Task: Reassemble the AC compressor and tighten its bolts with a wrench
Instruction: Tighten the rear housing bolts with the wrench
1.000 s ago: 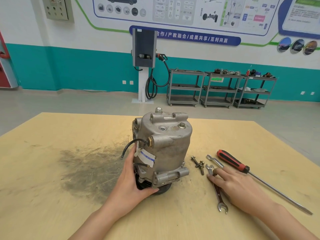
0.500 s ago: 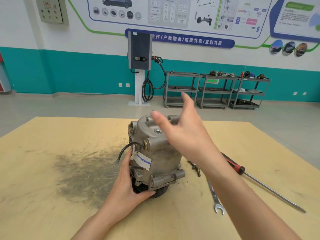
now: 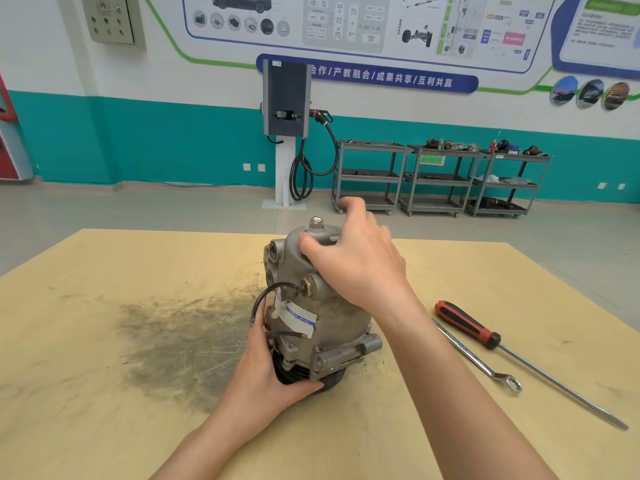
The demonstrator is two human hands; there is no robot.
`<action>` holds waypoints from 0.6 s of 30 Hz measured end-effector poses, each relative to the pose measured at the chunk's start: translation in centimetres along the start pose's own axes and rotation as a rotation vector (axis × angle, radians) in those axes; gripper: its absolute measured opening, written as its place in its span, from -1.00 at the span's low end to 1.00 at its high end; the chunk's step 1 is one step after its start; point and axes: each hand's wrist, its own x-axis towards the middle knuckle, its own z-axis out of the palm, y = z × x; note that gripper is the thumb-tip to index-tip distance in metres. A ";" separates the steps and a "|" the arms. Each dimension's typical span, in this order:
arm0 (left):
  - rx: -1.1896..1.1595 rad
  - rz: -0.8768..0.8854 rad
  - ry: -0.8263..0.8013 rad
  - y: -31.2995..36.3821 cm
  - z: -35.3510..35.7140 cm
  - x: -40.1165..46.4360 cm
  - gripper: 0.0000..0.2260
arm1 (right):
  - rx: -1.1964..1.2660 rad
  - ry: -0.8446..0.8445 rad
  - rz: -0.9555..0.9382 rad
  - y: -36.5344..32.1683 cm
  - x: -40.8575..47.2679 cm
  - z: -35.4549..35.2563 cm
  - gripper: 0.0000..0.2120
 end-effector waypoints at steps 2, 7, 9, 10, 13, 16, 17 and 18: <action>-0.050 -0.019 0.007 -0.2 0.1 0.0 0.22 | 0.029 -0.007 -0.024 0.4 0.3 -0.1 -0.35; -0.120 -0.072 0.020 -0.5 0.1 0.2 0.29 | 0.107 -0.099 -0.107 1.5 1.0 -0.7 -0.38; -0.110 -0.067 0.014 -0.5 0.0 0.2 0.28 | 0.153 -0.171 -0.142 1.9 1.4 -1.2 -0.40; -0.105 -0.062 0.011 -0.5 0.0 0.1 0.28 | 0.172 -0.215 -0.159 2.2 1.7 -1.4 -0.41; -0.110 -0.052 0.009 -0.5 0.0 0.1 0.27 | 0.236 -0.346 -0.220 2.9 2.6 -1.9 -0.45; -0.108 -0.052 0.028 -0.6 0.0 0.1 0.25 | 0.299 -0.450 -0.279 3.5 3.6 -2.0 -0.46; -0.116 -0.051 0.032 -0.6 0.0 0.1 0.24 | 0.308 -0.478 -0.298 3.6 3.9 -2.0 -0.45; -0.129 -0.052 0.032 -0.6 0.0 0.1 0.23 | 0.319 -0.504 -0.313 3.7 4.2 -2.0 -0.43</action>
